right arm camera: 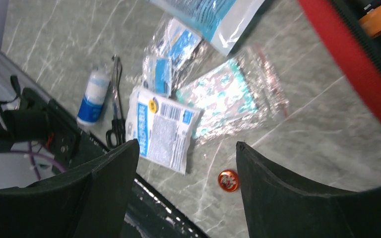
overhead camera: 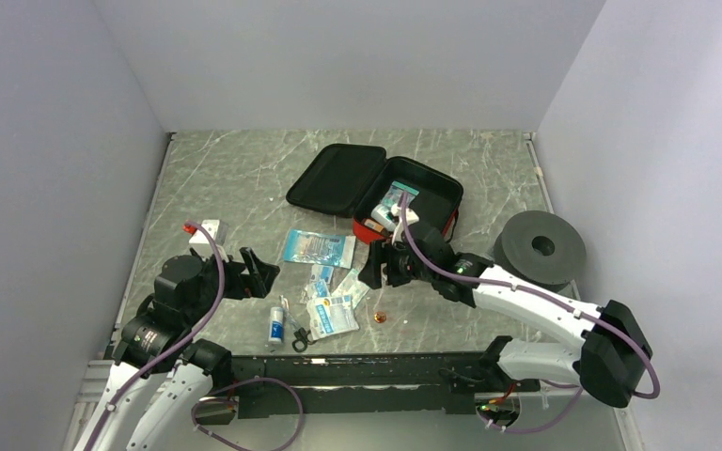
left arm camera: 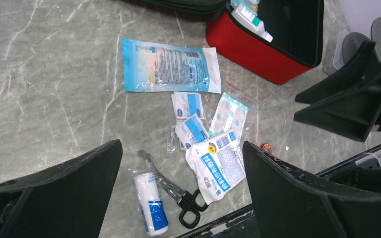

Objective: Organize the medicine kit
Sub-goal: Pick up the medical item at the center of the board.

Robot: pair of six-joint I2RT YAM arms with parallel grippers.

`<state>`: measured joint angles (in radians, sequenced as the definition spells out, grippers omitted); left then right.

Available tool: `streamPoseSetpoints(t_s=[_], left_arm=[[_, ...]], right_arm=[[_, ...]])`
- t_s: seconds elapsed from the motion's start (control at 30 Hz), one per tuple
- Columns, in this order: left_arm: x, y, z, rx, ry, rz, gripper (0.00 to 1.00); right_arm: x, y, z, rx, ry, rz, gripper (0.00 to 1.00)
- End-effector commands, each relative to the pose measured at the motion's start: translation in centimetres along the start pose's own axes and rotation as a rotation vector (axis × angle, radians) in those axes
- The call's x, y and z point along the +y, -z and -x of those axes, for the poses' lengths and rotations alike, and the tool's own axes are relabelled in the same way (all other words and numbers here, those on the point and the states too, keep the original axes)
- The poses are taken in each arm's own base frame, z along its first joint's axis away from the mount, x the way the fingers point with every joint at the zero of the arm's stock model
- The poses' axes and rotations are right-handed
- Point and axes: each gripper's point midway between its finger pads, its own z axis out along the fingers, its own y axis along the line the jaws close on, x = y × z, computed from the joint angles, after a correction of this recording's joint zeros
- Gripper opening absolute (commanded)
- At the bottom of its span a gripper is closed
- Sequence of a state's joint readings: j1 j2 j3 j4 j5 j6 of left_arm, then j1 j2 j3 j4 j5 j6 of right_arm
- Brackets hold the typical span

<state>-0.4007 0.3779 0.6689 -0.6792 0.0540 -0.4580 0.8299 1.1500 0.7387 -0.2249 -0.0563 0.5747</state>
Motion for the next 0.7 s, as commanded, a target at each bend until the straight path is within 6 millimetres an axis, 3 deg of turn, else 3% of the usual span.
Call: streamPoseSetpoints(t_s=[0.0,0.23,0.67], left_arm=[[-0.6,0.4,1.5,-0.039,-0.002,-0.010,0.99],[-0.6,0.4,1.5,-0.039,-0.003,-0.012,0.99],[-0.7,0.4,1.5,-0.039,-0.003,-0.014,0.99]], right_arm=[[2.6,-0.2,-1.3,0.015,-0.040,0.146,0.74],[3.7,-1.5,-3.9,0.055,-0.108,0.197,0.74],[2.9,-4.2,-9.3,0.189,-0.155,0.139,0.67]])
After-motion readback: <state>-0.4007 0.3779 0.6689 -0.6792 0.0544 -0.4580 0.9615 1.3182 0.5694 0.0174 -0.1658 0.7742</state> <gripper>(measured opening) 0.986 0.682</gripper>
